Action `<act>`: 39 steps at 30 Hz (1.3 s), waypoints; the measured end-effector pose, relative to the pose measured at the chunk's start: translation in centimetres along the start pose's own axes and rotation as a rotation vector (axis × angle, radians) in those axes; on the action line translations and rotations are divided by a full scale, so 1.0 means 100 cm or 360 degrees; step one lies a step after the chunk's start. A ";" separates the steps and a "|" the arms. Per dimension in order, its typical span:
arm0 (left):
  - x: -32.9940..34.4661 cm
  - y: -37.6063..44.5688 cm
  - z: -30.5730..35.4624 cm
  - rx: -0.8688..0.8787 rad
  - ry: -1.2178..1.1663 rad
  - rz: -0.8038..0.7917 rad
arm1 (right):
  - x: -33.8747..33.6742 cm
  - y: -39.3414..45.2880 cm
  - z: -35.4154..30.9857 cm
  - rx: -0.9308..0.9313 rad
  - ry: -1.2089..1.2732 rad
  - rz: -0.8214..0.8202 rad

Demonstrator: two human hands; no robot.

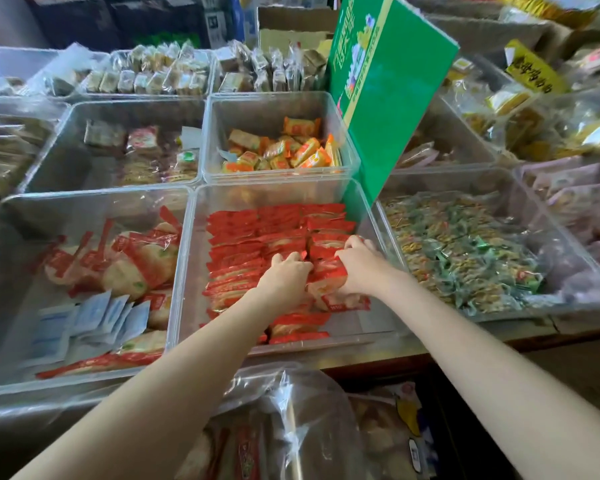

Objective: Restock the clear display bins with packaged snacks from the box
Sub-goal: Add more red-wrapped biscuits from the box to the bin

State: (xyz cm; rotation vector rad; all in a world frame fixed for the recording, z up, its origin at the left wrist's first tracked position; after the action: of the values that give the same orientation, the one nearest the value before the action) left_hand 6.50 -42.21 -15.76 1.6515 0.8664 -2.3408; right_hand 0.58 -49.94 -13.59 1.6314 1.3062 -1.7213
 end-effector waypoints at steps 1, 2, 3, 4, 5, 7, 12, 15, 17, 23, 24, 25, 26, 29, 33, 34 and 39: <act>-0.003 0.001 0.000 -0.0003 0.0013 0.0047 | -0.010 -0.001 -0.002 -0.0003 -0.0040 -0.0017; -0.008 0.002 0.001 -0.0004 0.0040 0.0109 | -0.019 0.000 -0.003 -0.0017 -0.0075 0.0022; -0.011 0.002 0.002 -0.0008 0.0062 0.0164 | -0.026 0.001 -0.007 -0.0053 -0.0147 0.0063; -0.013 0.003 0.005 -0.0013 0.0067 0.0204 | -0.023 0.002 -0.012 -0.0076 -0.0240 0.0024; -0.014 0.003 0.007 -0.0021 0.0063 0.0225 | -0.009 0.002 -0.016 -0.0085 -0.0319 -0.0094; -0.012 0.003 0.009 -0.0050 0.0067 0.0222 | 0.026 -0.002 -0.011 0.0093 -0.0339 -0.0360; -0.009 0.003 0.009 -0.0035 0.0083 0.0202 | 0.028 0.008 -0.024 -0.0050 -0.0680 0.0034; -0.010 0.003 0.001 -0.0049 -0.0060 0.0219 | 0.006 0.008 -0.046 -0.0302 -0.0962 0.0444; -0.004 0.005 -0.001 -0.0027 -0.0102 0.0169 | 0.010 0.012 -0.044 -0.0275 -0.1023 0.0507; 0.004 -0.003 0.001 0.0053 -0.0159 0.0053 | 0.025 0.010 -0.031 -0.0204 -0.0782 0.0184; -0.003 -0.010 -0.001 0.0052 -0.0175 0.0107 | 0.021 0.008 -0.030 -0.0261 -0.0787 0.0136; -0.013 -0.018 -0.003 0.0065 -0.0198 0.0196 | 0.014 0.002 -0.029 -0.0263 -0.0754 0.0025; -0.026 -0.030 -0.006 0.0090 -0.0259 0.0323 | 0.003 -0.004 -0.031 -0.0265 -0.0718 -0.0024; -0.071 -0.082 -0.022 0.0188 -0.0531 0.0842 | -0.042 -0.029 -0.055 -0.0295 -0.0371 0.0113; -0.107 -0.187 -0.050 0.0405 -0.0559 0.1339 | -0.080 -0.091 -0.140 -0.0634 0.0441 0.0411; -0.101 -0.211 -0.057 0.0472 -0.0493 0.1343 | -0.073 -0.106 -0.166 -0.0724 0.0545 0.0383; 0.010 -0.282 -0.112 0.0361 -0.0301 0.0690 | 0.070 -0.155 -0.281 -0.0859 0.0344 -0.0527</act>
State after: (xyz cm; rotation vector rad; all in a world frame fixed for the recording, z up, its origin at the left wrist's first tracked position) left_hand 3.03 -12.83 -8.86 1.4742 0.1854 -2.2901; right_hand 1.16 -17.13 -11.15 1.3580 2.0254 -1.2086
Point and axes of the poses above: each hand's wrist, its own y-axis towards the middle knuckle, its own x-axis out of the palm, z = x × y, the point moved 10 cm from there along y, towards the middle knuckle, and after that the axes turned 4 degrees about -x, right-handed, at the moved point
